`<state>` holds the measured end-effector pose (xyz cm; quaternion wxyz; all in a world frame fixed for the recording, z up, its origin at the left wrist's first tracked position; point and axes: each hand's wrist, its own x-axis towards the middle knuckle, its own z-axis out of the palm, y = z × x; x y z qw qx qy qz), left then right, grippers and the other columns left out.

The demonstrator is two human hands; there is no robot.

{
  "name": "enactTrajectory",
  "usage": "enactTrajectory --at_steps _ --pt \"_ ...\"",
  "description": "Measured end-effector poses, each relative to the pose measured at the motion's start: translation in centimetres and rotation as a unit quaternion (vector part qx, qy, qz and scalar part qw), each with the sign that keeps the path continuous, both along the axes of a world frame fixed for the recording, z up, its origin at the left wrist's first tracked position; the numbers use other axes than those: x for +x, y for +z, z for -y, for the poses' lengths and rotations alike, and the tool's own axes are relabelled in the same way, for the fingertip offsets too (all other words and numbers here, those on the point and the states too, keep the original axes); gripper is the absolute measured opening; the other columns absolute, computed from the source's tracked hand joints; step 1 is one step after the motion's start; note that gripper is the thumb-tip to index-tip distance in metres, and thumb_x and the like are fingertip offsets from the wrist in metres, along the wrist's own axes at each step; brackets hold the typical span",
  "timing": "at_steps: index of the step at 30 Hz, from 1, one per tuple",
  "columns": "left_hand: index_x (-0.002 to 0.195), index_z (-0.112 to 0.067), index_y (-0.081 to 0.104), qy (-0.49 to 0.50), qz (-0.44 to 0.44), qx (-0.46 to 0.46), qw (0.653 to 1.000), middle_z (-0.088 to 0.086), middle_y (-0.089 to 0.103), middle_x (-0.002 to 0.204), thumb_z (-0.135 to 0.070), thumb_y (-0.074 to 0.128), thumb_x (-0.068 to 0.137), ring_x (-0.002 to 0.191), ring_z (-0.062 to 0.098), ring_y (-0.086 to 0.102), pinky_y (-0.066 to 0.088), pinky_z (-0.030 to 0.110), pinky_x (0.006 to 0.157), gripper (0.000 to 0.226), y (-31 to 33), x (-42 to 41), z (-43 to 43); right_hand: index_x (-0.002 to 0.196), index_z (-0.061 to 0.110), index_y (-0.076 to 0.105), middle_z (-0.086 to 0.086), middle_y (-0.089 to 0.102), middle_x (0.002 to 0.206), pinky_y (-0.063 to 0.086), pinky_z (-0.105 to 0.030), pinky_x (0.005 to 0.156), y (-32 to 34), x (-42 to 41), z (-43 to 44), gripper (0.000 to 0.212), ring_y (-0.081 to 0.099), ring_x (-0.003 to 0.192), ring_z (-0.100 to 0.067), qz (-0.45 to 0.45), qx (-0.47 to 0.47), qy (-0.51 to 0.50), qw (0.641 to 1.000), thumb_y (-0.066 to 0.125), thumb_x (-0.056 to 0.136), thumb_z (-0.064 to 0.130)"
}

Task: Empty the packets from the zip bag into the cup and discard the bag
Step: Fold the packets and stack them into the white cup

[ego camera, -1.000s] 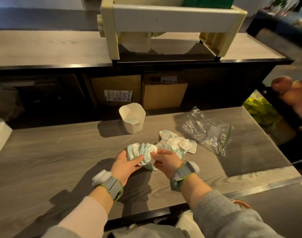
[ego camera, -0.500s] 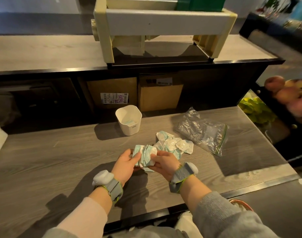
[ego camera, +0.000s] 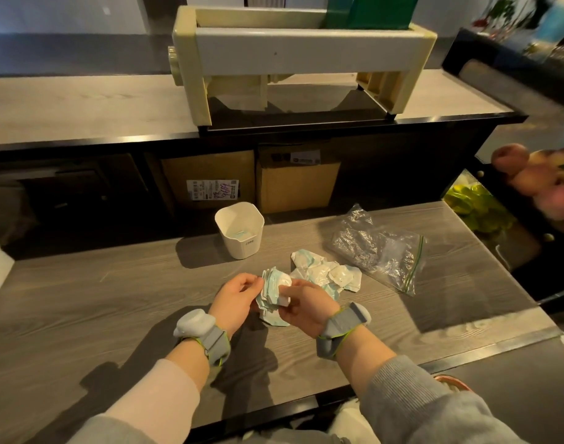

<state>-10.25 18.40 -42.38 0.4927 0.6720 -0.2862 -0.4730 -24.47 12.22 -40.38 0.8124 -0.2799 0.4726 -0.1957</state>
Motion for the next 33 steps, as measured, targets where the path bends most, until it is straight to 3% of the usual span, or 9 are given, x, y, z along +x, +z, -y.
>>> enactTrajectory --at_steps 3,5,8,10,16,23,26,29,33 --pt "0.098 -0.018 0.063 0.014 0.042 0.011 0.999 0.011 0.066 0.108 -0.024 0.061 0.091 0.092 0.023 0.062 0.053 0.038 0.080 0.010 0.2 0.9 0.6 0.074 0.013 0.055 -0.006 0.050 0.070 0.046 -0.028 0.062 0.1 -0.2 0.5 0.017 0.049 0.064 -0.018 0.000 0.023 -0.004 1.000 0.057 0.089 0.005" --pt "0.114 -0.017 0.052 0.050 0.102 0.023 0.993 0.007 0.059 0.119 -0.022 0.071 0.083 0.103 0.022 0.059 0.049 0.031 0.079 0.036 0.0 2.0 1.3 0.079 0.012 0.056 -0.007 0.052 0.073 0.049 -0.031 0.065 0.1 -0.3 0.7 0.010 0.052 0.068 -0.020 -0.014 0.023 -0.012 1.000 0.058 0.087 0.008" --pt "0.133 -0.008 0.036 0.106 0.171 0.053 0.978 0.013 0.046 0.136 -0.014 0.084 0.068 0.123 0.028 0.048 0.043 0.038 0.100 0.081 -0.4 4.2 3.2 0.087 0.010 0.058 -0.009 0.054 0.079 0.051 -0.033 0.069 0.0 -0.3 0.9 0.001 0.054 0.073 -0.022 -0.029 0.019 -0.024 0.999 0.058 0.086 0.009" --pt "0.139 -0.007 0.030 0.104 0.201 0.068 0.972 0.015 0.039 0.145 -0.016 0.090 0.059 0.133 0.029 0.040 0.036 0.043 0.110 0.100 -0.7 5.8 4.6 0.094 0.008 0.059 -0.012 0.054 0.088 0.052 -0.034 0.072 -0.2 -0.2 0.9 0.009 0.054 0.079 -0.024 -0.031 0.018 -0.029 0.999 0.058 0.085 0.009" --pt "0.146 -0.016 0.015 0.071 0.238 0.089 0.965 0.014 0.027 0.153 -0.020 0.096 0.043 0.139 0.032 0.030 0.028 0.048 0.114 0.131 -0.6 8.8 9.4 0.102 0.007 0.059 -0.015 0.052 0.097 0.053 -0.033 0.073 -0.1 -0.7 1.6 0.020 0.054 0.087 -0.026 -0.015 0.028 -0.066 0.997 0.060 0.082 0.009" --pt "0.148 -0.021 0.008 0.053 0.260 0.107 0.958 0.015 0.037 0.145 -0.014 0.093 0.048 0.133 0.037 0.036 0.031 0.050 0.110 0.131 -1.3 9.2 10.4 0.102 0.007 0.057 -0.015 0.050 0.095 0.050 -0.036 0.083 0.2 -0.9 2.1 0.019 0.054 0.087 -0.026 -0.008 0.024 -0.066 0.998 0.059 0.084 0.008" --pt "0.144 -0.016 0.019 0.060 0.261 0.096 0.959 0.014 0.044 0.140 -0.016 0.093 0.049 0.128 0.035 0.042 0.037 0.047 0.107 0.121 -1.2 8.8 10.6 0.103 0.009 0.057 -0.012 0.057 0.092 0.054 -0.032 0.076 0.1 -1.2 2.3 0.019 0.059 0.080 -0.022 -0.025 0.011 -0.062 0.998 0.061 0.084 0.011" --pt "0.140 -0.020 0.028 0.061 0.288 0.119 0.948 0.012 0.046 0.136 -0.028 0.092 0.045 0.124 0.034 0.046 0.042 0.047 0.103 0.115 -0.9 8.5 10.3 0.106 0.008 0.060 -0.015 0.051 0.100 0.053 -0.031 0.071 0.0 -1.0 2.3 0.022 0.053 0.091 -0.025 -0.016 0.021 -0.066 0.997 0.062 0.084 0.012" --pt "0.131 -0.021 0.030 0.062 0.273 0.094 0.955 0.010 0.049 0.130 -0.031 0.092 0.045 0.119 0.032 0.049 0.044 0.046 0.098 0.106 -0.8 7.8 9.6 0.105 0.010 0.060 -0.013 0.051 0.100 0.052 -0.028 0.065 -0.1 -1.0 2.3 0.023 0.052 0.085 -0.023 -0.016 0.016 -0.071 0.997 0.066 0.083 0.014"
